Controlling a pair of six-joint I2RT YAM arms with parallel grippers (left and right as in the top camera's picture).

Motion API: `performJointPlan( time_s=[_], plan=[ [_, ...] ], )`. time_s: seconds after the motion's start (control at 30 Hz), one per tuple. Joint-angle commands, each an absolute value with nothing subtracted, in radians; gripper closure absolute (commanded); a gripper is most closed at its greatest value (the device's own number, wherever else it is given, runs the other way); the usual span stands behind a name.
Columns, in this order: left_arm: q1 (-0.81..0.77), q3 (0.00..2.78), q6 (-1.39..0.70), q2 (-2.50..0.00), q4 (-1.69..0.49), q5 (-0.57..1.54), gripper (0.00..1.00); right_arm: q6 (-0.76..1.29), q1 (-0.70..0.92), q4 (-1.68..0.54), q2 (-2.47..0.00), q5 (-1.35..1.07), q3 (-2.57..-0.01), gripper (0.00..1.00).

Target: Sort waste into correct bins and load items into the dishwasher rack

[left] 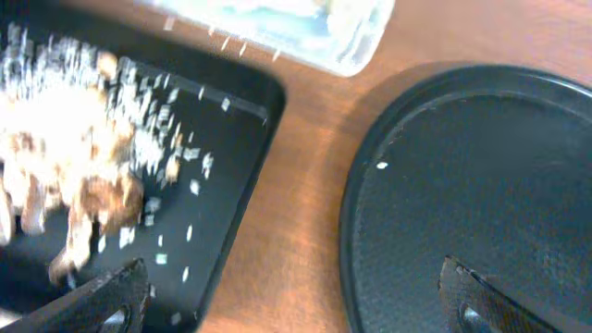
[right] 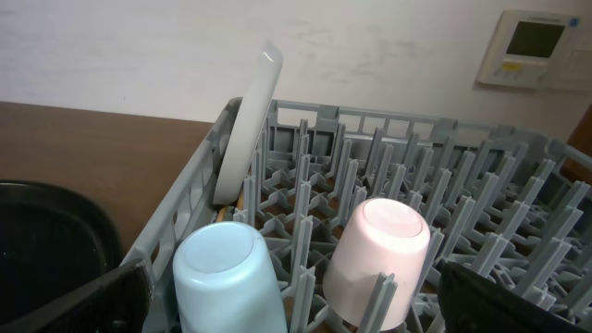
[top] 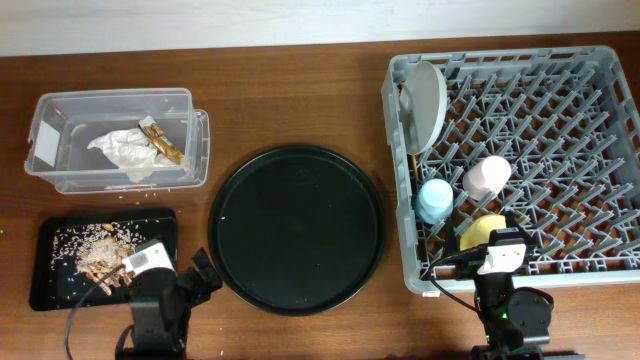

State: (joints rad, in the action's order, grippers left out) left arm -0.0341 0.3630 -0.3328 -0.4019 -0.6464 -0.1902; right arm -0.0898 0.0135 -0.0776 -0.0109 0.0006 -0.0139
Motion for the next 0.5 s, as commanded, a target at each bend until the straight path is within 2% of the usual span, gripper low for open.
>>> performJointPlan(
  time_s=[0.0, 0.3, 0.47],
  plan=[
    [-0.080, 0.315, -0.134, -0.304, -0.545, -0.134, 0.01, -0.097, 0.006, -0.081, -0.003, 0.009, -0.006, 0.01],
    [-0.146, 0.067, -0.073, -0.065, -0.191, -0.127, 0.01, -0.097, 0.006, -0.081, -0.003, 0.009, -0.006, 0.01],
    [-0.143, 0.049, -0.073, -0.005, -0.161, -0.120, 0.01, -0.097, 0.006, -0.081, -0.003, 0.009, -0.006, 0.01]
  ],
)
